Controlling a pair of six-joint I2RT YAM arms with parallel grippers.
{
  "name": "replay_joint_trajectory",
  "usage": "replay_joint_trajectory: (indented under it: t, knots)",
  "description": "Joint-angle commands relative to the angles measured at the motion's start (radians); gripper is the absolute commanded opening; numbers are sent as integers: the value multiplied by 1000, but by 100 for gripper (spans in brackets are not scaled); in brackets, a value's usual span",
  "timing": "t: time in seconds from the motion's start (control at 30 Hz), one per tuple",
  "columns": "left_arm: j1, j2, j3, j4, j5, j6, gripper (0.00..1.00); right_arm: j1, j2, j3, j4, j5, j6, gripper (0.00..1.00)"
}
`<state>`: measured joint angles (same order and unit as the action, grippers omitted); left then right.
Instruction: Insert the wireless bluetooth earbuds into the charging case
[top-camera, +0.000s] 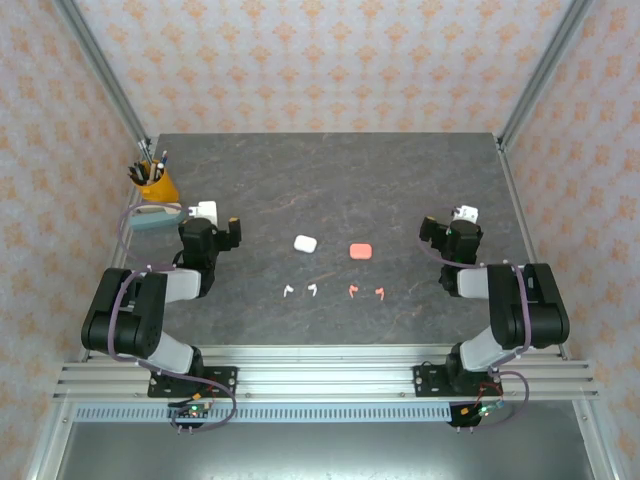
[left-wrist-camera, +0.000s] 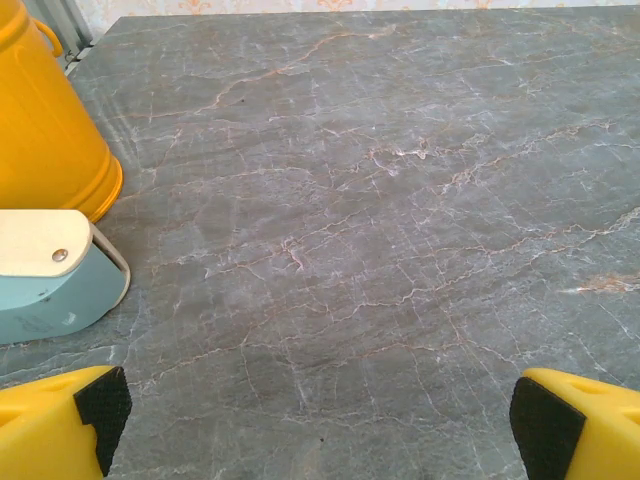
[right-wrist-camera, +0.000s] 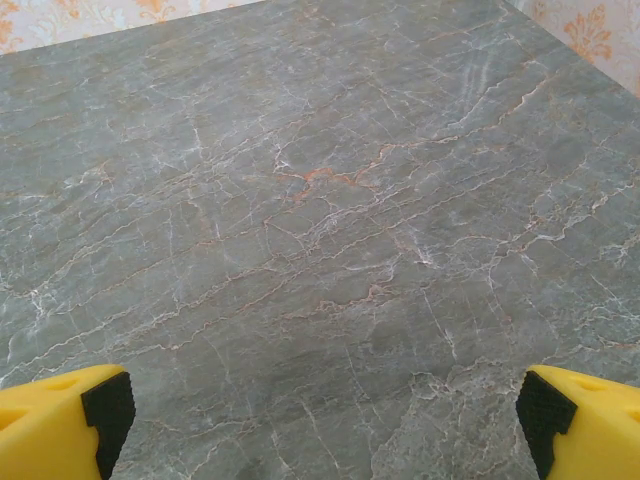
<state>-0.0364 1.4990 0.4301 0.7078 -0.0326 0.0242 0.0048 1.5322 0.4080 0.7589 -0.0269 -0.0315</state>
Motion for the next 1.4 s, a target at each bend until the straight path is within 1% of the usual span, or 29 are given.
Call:
replay_joint_trajectory:
  t: [0.0, 0.73, 0.77, 0.8, 0.83, 0.87, 0.93, 1.0, 1.03, 1.1, 1.13, 1.17, 1.23, 1.37]
  knots:
    - [7, -2, -2, 32, 2, -6, 100, -2, -15, 17, 2, -10, -14, 99]
    - [18, -1, 1, 27, 20, -13, 100, -6, -9, 24, -8, -19, -6, 99]
    - [18, -2, -2, 31, 22, -13, 100, -8, -16, 15, 1, -13, -6, 99]
    - [18, -3, 0, 32, 24, -11, 100, -6, -29, 15, 0, 36, 16, 99]
    - [17, -13, 12, 3, 23, -10, 100, -6, -57, 24, -39, 86, 35, 99]
    - [16, -33, 46, -67, 8, -14, 100, -6, -99, 54, -131, 124, 49, 99]
    - [15, -66, 141, -260, -25, -29, 100, -6, -174, 155, -382, 167, 101, 99]
    - [15, -85, 218, -401, -39, -30, 100, -6, -225, 276, -617, 181, 189, 99]
    - [15, -93, 244, -445, -41, -36, 100, -6, -239, 325, -701, 192, 243, 99]
    - [14, -115, 305, -547, -43, -68, 100, -8, -245, 428, -895, 265, 404, 100]
    - [12, -122, 329, -591, -40, -83, 100, -8, -240, 474, -982, 293, 452, 100]
    - [9, -130, 360, -641, -35, -103, 100, -8, -227, 523, -1057, 298, 462, 100]
    - [1, -142, 407, -723, -28, -144, 100, -8, -197, 594, -1155, 255, 458, 100]
    - [-18, -154, 490, -856, 11, -247, 100, 5, -170, 665, -1254, 55, 439, 100]
